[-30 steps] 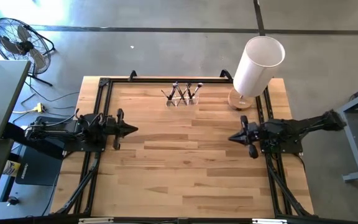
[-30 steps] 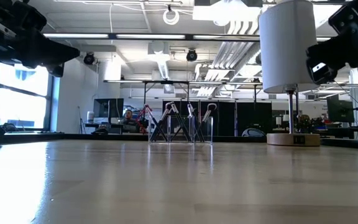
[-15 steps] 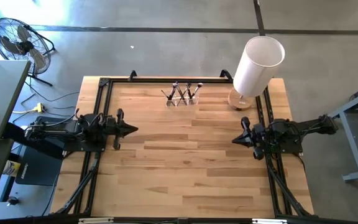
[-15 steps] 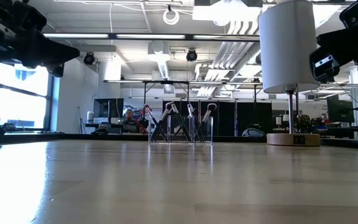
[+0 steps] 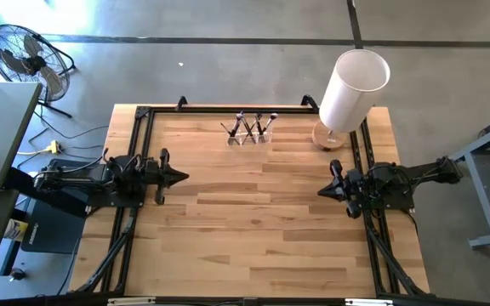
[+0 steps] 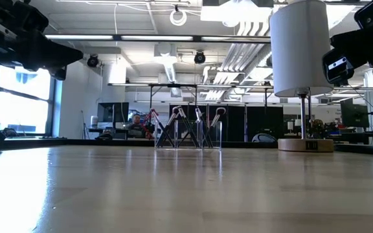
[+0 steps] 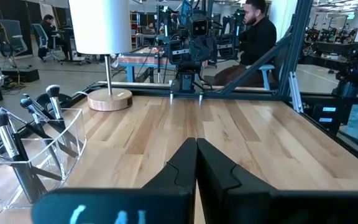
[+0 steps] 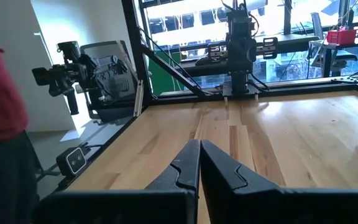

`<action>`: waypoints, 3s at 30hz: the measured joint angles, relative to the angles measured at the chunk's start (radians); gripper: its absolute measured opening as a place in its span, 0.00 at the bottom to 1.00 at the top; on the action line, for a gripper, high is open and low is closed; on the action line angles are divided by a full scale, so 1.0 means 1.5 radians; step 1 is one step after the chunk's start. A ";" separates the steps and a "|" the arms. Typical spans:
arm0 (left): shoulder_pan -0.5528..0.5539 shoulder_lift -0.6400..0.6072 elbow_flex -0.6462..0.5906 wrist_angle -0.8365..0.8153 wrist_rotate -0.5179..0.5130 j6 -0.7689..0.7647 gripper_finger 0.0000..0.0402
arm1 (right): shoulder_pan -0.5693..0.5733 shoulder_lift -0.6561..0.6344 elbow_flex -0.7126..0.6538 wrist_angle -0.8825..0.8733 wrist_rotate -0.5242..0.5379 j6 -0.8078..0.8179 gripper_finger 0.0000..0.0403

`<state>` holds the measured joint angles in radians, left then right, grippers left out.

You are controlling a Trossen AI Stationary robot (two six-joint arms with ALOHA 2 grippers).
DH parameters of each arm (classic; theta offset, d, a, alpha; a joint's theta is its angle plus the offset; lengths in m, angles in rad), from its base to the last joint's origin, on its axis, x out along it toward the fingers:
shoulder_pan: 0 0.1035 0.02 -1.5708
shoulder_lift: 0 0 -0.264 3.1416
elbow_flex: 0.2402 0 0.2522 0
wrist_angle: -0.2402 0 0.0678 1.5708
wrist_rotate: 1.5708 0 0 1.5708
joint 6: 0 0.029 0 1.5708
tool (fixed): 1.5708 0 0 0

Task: Pick & Place Makeup Brushes
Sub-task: Return to Home Position

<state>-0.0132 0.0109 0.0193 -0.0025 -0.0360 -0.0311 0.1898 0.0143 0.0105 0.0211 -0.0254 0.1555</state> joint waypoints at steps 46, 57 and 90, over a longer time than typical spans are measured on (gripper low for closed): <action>0.000 0.000 0.000 0.000 -0.001 0.000 0.00 | 0.000 0.000 0.000 0.000 -0.001 0.000 0.02; 0.000 0.000 0.000 0.000 -0.001 0.000 0.00 | 0.000 0.000 0.000 0.000 -0.001 0.000 0.02; 0.000 0.000 0.000 0.000 -0.001 0.000 0.00 | 0.000 0.000 0.000 0.000 -0.001 0.000 0.02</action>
<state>-0.0132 0.0105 0.0189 -0.0025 -0.0368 -0.0315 0.1902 0.0147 0.0101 0.0204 -0.0262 0.1559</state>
